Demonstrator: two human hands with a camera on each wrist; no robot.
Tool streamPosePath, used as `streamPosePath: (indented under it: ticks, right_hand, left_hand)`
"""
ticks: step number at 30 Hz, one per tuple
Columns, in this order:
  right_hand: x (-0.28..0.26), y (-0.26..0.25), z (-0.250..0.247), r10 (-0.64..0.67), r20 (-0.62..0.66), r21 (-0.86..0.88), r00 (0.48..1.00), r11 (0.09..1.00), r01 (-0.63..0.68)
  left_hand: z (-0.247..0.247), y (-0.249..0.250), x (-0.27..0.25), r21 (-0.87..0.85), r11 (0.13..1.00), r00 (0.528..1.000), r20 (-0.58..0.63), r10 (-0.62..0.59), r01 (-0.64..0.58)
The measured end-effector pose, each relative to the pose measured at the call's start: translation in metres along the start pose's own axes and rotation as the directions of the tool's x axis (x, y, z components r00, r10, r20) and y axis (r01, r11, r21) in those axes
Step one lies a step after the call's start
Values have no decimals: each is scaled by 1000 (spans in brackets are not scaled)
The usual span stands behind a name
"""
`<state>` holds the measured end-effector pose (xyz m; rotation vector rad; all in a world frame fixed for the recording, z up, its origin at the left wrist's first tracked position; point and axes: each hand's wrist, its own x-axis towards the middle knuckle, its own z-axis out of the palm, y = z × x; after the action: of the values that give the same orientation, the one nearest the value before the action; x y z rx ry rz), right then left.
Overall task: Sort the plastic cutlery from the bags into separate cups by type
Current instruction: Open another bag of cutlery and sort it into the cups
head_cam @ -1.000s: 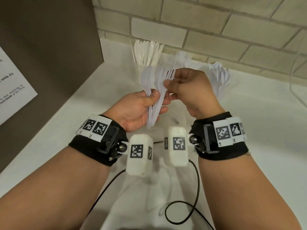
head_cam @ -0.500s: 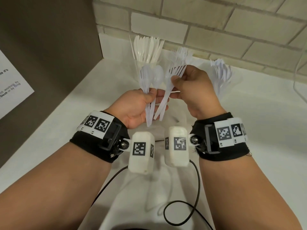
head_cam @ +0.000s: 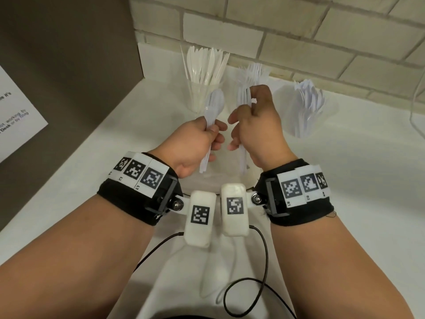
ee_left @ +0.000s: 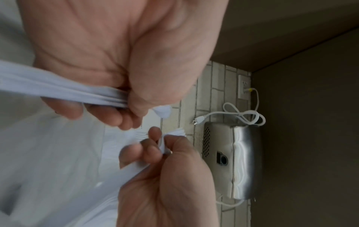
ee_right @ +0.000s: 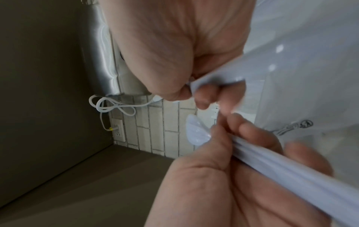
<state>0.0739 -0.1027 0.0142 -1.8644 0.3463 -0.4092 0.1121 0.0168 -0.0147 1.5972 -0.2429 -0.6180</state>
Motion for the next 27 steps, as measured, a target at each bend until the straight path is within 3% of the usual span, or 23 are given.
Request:
streamPosePath:
  ticks: [7, 14, 19, 27]
  right_hand:
    - [3, 7, 1, 94, 52, 59, 994, 994, -97]
    - [3, 13, 3, 56, 39, 133, 998, 989, -61]
    - [4, 20, 3, 90, 39, 244, 995, 965, -97]
    - [11, 23, 1, 163, 24, 266, 986, 950, -163]
  left_hand:
    - [1, -4, 5, 155, 983, 990, -88, 109, -94]
    - [5, -2, 5, 42, 996, 992, -92, 86, -82]
    - [8, -4, 7, -11, 996, 992, -88, 93, -94]
    - [7, -6, 7, -134, 988, 996, -59, 64, -71]
